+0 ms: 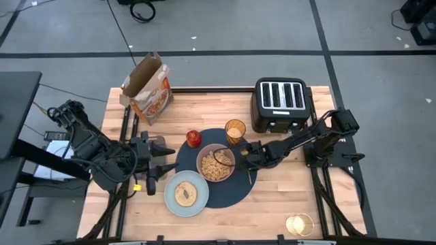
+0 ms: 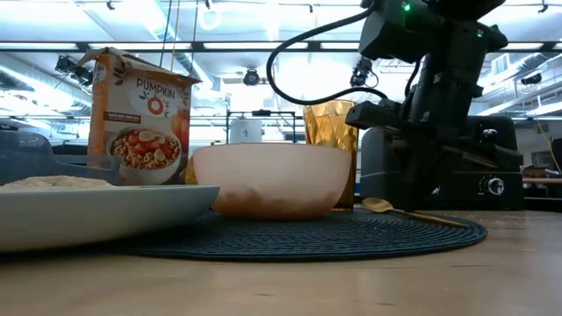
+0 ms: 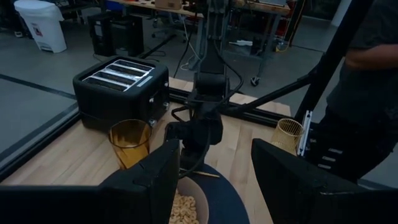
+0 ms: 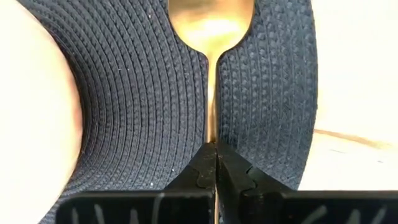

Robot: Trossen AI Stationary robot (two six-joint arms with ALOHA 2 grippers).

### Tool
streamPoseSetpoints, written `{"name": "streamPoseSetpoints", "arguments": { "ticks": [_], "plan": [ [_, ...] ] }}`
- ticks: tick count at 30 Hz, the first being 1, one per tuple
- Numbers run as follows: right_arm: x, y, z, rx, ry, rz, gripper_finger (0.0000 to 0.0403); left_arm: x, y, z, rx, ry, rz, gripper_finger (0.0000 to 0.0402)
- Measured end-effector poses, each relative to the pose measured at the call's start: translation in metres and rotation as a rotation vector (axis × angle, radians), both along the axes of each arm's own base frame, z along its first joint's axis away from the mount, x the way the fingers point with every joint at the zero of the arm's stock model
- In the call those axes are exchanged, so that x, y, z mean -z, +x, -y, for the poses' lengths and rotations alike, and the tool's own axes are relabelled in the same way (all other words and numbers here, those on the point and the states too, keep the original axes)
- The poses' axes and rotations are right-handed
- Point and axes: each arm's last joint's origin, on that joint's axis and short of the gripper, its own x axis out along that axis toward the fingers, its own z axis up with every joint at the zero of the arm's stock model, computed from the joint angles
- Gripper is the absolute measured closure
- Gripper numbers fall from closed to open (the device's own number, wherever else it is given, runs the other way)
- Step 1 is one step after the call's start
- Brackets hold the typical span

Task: Arrange a breakfast setting
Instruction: Put the gold spoon on the right of the orange bowl on the blue placemat

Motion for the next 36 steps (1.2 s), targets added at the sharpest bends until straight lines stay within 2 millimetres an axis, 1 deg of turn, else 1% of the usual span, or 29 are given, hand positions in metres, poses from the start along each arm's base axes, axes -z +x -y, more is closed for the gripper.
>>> {"name": "streamPoseSetpoints", "arguments": {
  "ticks": [7,12,17,19,21,26,28,31,34,36],
  "plan": [
    [-0.001,-0.002,-0.007,0.057,0.011,0.008,0.0397,0.0,0.0,0.0,0.0,-0.004,0.003,0.0196],
    [-0.003,-0.003,-0.006,0.078,0.012,0.021,0.0397,0.0,0.0,0.0,0.0,-0.005,0.005,0.0196],
    [-0.018,-0.003,-0.005,-0.03,-0.07,0.074,0.0396,0.0,0.0,0.0,0.0,-0.004,0.004,0.0196],
    [-0.02,-0.004,-0.004,-0.074,-0.113,0.08,0.0388,0.0,0.0,0.0,0.0,-0.003,0.004,0.0196],
    [-0.021,-0.004,-0.007,-0.109,-0.148,0.081,0.037,0.0,0.0,0.0,0.0,-0.003,0.004,0.0196],
    [-0.015,-0.005,-0.012,-0.134,-0.189,0.062,0.0311,0.0,0.0,0.0,0.0,-0.003,0.004,0.0196],
    [-0.011,-0.003,-0.011,-0.156,-0.207,0.05,0.0297,0.0,0.0,0.0,0.0,-0.003,0.004,0.0196],
    [-0.004,-0.002,-0.01,-0.168,-0.21,0.014,0.0294,0.0,0.0,0.0,0.0,-0.003,0.004,0.0196],
    [0.003,-0.001,-0.009,-0.17,-0.193,-0.009,0.03,0.0,0.0,0.0,0.0,-0.003,0.004,0.0196],
    [0.003,-0.001,-0.008,-0.17,-0.19,-0.015,0.0307,-0.001,0.0,0.0,0.0,-0.004,0.005,0.0196]
  ]
}}
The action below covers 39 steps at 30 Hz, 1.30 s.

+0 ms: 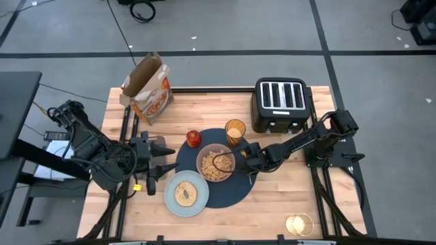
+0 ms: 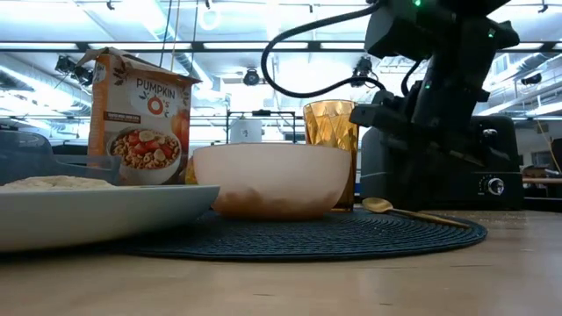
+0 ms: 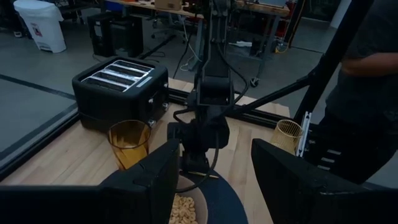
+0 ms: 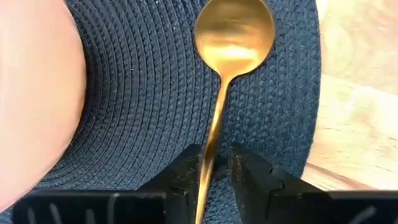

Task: Arrange a breakfast setting
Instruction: Put the gold spoon on the right of the orange bowl on the blue placemat, then return to Home Position

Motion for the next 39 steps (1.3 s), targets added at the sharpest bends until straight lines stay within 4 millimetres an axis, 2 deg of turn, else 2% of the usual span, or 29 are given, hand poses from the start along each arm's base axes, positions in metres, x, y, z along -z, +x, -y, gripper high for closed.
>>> {"name": "streamPoseSetpoints", "arguments": {
  "ticks": [4,11,21,33,36,39],
  "plan": [
    [0.0,0.001,0.002,0.014,0.01,0.003,0.0329,0.0,0.0,0.0,-0.002,-0.001,0.003,0.0196],
    [-0.001,0.001,0.003,0.064,0.044,0.014,0.0394,0.0,0.0,0.0,-0.01,0.003,0.005,0.0196],
    [-0.008,-0.003,0.003,0.218,0.113,0.038,0.0398,0.0,0.0,0.0,-0.01,0.006,0.002,0.0196],
    [-0.01,-0.004,0.004,0.195,0.096,0.041,0.0388,0.0,0.0,0.0,-0.009,0.009,0.0,0.0196],
    [-0.021,-0.008,0.004,0.165,0.089,0.052,0.0377,0.0,0.0,0.0,-0.008,0.008,0.0,0.0196],
    [-0.042,-0.017,0.003,0.078,0.039,0.093,0.0367,0.0,0.0,0.0,-0.005,0.011,0.002,0.0196]
  ]
}}
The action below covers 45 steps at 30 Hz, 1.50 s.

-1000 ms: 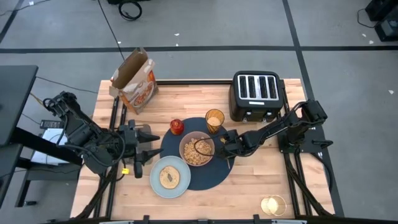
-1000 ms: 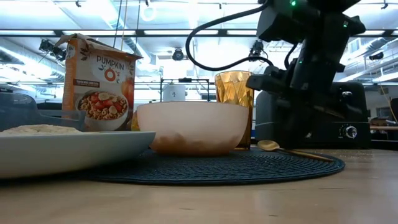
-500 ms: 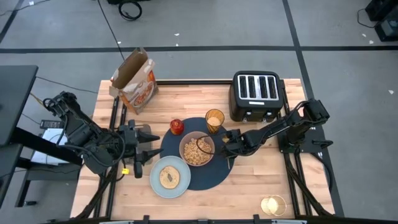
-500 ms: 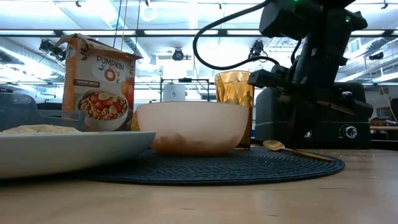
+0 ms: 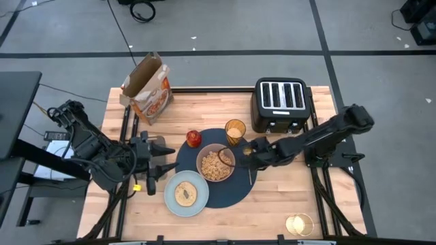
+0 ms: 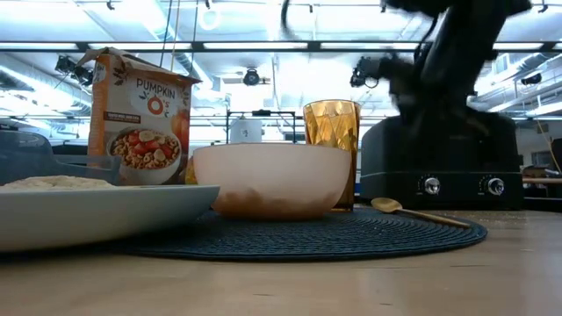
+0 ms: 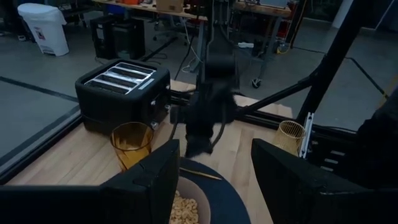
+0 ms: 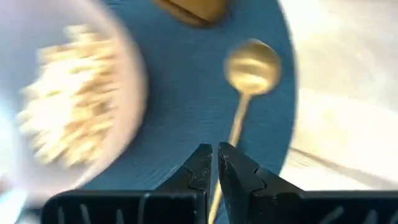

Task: Arrange a breakfast setting
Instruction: Return to Home Position

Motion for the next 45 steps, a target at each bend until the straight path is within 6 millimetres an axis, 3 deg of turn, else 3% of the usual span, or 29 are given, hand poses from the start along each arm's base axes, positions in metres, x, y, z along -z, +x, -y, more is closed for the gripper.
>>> {"name": "streamPoseSetpoints", "arguments": {
  "ticks": [5,10,13,16,21,27,32,36,40,45],
  "plan": [
    [-0.048,-0.015,-0.007,-0.356,-0.136,0.165,0.0369,-0.005,0.002,0.003,0.052,-0.013,0.027,0.0196],
    [-0.107,-0.028,-0.02,-0.775,-0.27,0.539,0.0396,-0.016,0.021,0.005,0.164,-0.017,0.111,0.0201],
    [-0.138,-0.04,-0.019,-0.876,-0.383,0.746,0.039,-0.02,0.038,0.003,0.251,0.003,0.167,0.0215],
    [-0.16,-0.054,-0.01,-0.927,-0.592,0.823,0.0375,-0.024,0.052,-0.005,0.304,0.018,0.219,0.0236],
    [-0.183,-0.081,0.001,-0.892,-0.66,0.92,0.0368,-0.025,0.068,-0.031,0.271,0.044,0.236,0.028],
    [-0.188,-0.097,0.008,-0.915,-0.761,0.889,0.037,-0.026,0.087,-0.065,0.283,0.05,0.362,0.0335],
    [-0.182,-0.109,0.013,-0.918,-0.915,0.962,0.037,0.014,0.102,-0.088,0.294,0.057,0.447,0.0367],
    [-0.166,-0.127,0.019,-0.92,-0.936,1.058,0.0371,0.034,0.089,-0.108,0.234,0.038,0.518,0.0382],
    [-0.147,-0.153,0.026,-0.984,-0.934,1.151,0.037,0.054,0.08,-0.123,0.182,0.134,0.426,0.0385],
    [-0.127,-0.17,0.033,-0.957,-0.952,1.181,0.0372,0.077,0.079,-0.132,0.155,0.182,0.307,0.0382]
  ]
}}
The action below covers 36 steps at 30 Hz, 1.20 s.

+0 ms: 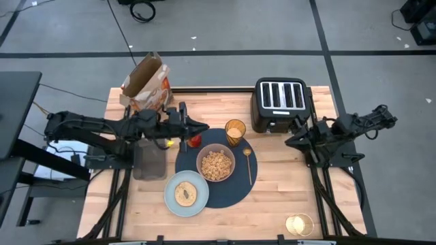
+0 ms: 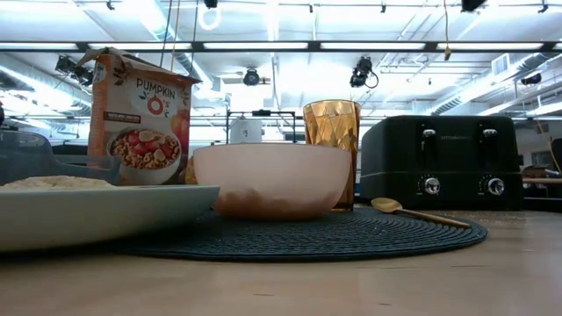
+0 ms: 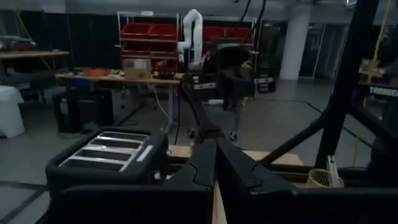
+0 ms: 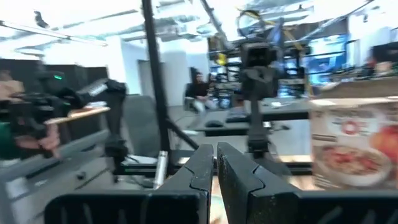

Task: Arrange a breakfast setting
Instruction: Return to Home Position

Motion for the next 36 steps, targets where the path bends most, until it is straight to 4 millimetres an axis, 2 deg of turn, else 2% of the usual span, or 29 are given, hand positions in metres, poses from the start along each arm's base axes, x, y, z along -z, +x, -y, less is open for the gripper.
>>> {"name": "streamPoseSetpoints", "arguments": {
  "ticks": [5,11,15,18,21,27,31,34,36],
  "plan": [
    [0.014,-0.007,0.006,0.094,-0.03,0.018,0.0369,0.007,0.003,-0.011,-0.084,0.052,-0.071,0.0382],
    [0.017,-0.028,0.015,0.078,-0.023,0.127,0.0374,-0.002,-0.032,-0.025,-0.148,0.075,-0.167,0.0382],
    [0.024,-0.046,0.021,0.081,-0.016,0.18,0.038,-0.006,-0.048,-0.027,-0.161,0.106,-0.195,0.0381],
    [0.027,-0.045,0.02,0.088,-0.038,0.188,0.038,-0.004,-0.056,-0.026,-0.159,0.119,-0.204,0.0381],
    [0.028,-0.042,0.019,0.072,-0.036,0.19,0.038,0.01,-0.062,-0.025,-0.156,0.103,-0.192,0.0381],
    [0.054,-0.031,0.015,0.048,0.029,0.22,0.038,0.057,-0.079,-0.024,-0.156,0.066,-0.089,0.0381],
    [0.075,-0.023,0.012,0.041,0.056,0.267,0.0381,0.077,-0.097,-0.023,-0.16,0.045,0.044,0.0381],
    [0.09,-0.019,0.011,0.051,0.073,0.3,0.0382,0.091,-0.112,-0.022,-0.161,0.044,0.067,0.0381],
    [0.091,-0.019,0.011,0.061,0.078,0.292,0.0382,0.097,-0.121,-0.022,-0.162,0.044,0.094,0.0381]
  ]
}}
